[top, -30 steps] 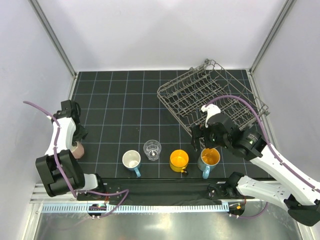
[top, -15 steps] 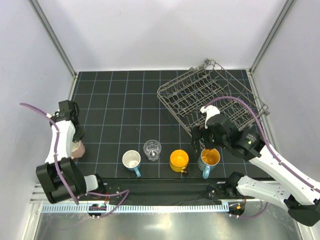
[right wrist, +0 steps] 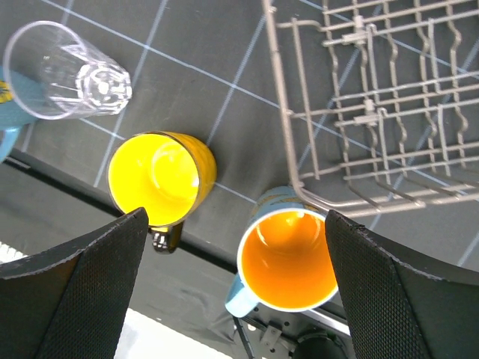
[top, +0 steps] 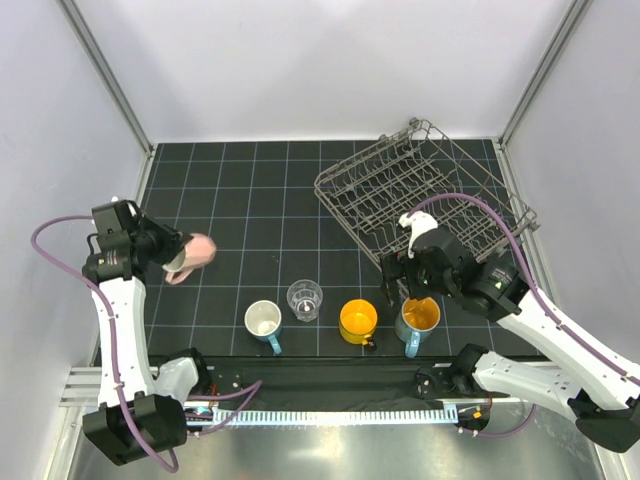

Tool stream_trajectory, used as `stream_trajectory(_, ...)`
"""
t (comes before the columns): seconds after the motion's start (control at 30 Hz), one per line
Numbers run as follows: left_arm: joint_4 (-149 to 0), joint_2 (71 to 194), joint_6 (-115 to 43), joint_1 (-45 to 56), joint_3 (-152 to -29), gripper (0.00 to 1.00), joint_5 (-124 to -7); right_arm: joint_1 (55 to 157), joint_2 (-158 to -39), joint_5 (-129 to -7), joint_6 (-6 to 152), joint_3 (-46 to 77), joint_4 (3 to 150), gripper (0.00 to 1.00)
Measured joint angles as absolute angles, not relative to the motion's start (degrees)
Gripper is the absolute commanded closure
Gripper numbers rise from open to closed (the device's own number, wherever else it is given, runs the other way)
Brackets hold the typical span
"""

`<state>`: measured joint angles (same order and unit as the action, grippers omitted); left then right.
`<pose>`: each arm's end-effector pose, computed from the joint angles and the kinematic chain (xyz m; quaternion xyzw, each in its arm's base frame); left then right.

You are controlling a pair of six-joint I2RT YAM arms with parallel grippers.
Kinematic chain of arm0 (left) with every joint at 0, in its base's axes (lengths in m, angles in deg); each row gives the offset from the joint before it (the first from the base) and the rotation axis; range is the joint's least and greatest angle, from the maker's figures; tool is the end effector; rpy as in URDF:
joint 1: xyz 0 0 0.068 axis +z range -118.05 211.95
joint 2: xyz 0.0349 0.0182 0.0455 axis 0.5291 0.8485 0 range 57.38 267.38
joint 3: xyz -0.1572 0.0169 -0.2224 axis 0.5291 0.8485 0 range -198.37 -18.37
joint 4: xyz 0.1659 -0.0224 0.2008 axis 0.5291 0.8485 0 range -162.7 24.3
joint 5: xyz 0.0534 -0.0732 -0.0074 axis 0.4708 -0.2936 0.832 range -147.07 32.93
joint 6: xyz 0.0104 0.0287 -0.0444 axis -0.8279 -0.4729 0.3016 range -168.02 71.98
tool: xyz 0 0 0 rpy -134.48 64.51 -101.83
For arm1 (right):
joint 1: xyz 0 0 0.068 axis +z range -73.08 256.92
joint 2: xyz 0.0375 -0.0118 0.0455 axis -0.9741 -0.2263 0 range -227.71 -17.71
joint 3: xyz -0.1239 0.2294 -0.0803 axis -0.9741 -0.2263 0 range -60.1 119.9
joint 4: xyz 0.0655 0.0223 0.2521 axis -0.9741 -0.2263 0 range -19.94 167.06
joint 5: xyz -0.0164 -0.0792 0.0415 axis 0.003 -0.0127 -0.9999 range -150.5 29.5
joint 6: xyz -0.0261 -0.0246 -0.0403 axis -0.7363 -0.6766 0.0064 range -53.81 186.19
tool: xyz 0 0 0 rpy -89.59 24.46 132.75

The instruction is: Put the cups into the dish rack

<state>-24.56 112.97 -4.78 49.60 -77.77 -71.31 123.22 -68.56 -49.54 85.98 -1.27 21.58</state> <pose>0.1826 0.0489 0.3316 -0.4219 0.8128 -0.1967 0.3502 0.1162 0.1119 0.3313 -0.1790 0.9110 0.1221 0.3510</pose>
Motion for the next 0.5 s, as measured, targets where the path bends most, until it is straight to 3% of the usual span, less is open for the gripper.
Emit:
stream_trajectory(0.23,-34.27,111.84,9.21,48.57,-77.07,1.00,-87.90,123.22,-70.33,-54.21,85.39,-1.40,25.62,0.00)
stream_trajectory(0.5,-55.31,106.18,32.53,43.87,-67.50,1.00,-97.08,124.47,-75.93,-64.55,85.08,-1.45,37.23,0.02)
